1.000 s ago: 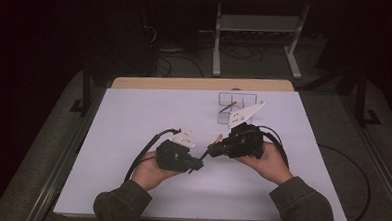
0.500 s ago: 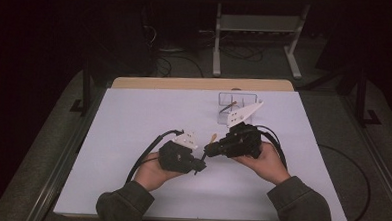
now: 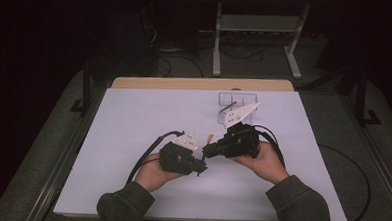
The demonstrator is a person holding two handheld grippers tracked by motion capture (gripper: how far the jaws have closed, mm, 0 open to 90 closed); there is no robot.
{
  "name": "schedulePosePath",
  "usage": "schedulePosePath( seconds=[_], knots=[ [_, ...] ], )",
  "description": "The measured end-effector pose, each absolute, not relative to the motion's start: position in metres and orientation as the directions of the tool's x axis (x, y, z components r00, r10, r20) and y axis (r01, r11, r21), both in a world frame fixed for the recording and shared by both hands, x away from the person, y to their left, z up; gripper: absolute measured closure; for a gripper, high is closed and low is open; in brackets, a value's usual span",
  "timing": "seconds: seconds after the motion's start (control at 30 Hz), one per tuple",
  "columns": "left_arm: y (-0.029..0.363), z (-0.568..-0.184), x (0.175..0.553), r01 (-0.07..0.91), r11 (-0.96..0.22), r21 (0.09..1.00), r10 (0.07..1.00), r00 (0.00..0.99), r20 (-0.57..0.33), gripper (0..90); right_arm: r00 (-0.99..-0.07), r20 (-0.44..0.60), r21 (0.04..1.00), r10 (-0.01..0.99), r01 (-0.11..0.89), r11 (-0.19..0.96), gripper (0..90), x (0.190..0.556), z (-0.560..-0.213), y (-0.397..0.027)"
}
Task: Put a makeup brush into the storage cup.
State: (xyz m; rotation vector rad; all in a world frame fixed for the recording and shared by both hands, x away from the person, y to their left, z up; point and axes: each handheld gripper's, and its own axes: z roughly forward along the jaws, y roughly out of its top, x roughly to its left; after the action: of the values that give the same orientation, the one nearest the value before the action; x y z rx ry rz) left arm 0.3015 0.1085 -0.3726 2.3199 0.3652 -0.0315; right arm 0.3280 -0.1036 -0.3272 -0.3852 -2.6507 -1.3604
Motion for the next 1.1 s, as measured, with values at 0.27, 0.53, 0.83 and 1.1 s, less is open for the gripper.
schedulePosePath(
  seconds=[0.27,0.53,0.83,1.1],
  knots=[
    [0.112,-0.370,0.300,0.270,-0.660,0.701,0.259,0.958,-0.125,71.5,-0.965,0.209,0.753,0.156,0.261,0.605,83.2,0.328,-0.327,-0.098],
    [0.123,-0.370,0.300,0.284,-0.637,0.717,0.277,0.952,-0.131,67.6,-0.963,0.197,0.724,0.182,0.268,0.635,83.2,0.333,-0.325,-0.104],
    [0.137,-0.373,0.299,0.296,-0.617,0.729,0.307,0.944,-0.124,65.1,-0.959,0.179,0.689,0.218,0.281,0.668,83.2,0.339,-0.324,-0.111],
    [0.152,-0.373,0.296,0.305,-0.609,0.732,0.331,0.937,-0.114,63.8,-0.958,0.158,0.680,0.238,0.280,0.678,83.2,0.345,-0.318,-0.119]
  ],
)
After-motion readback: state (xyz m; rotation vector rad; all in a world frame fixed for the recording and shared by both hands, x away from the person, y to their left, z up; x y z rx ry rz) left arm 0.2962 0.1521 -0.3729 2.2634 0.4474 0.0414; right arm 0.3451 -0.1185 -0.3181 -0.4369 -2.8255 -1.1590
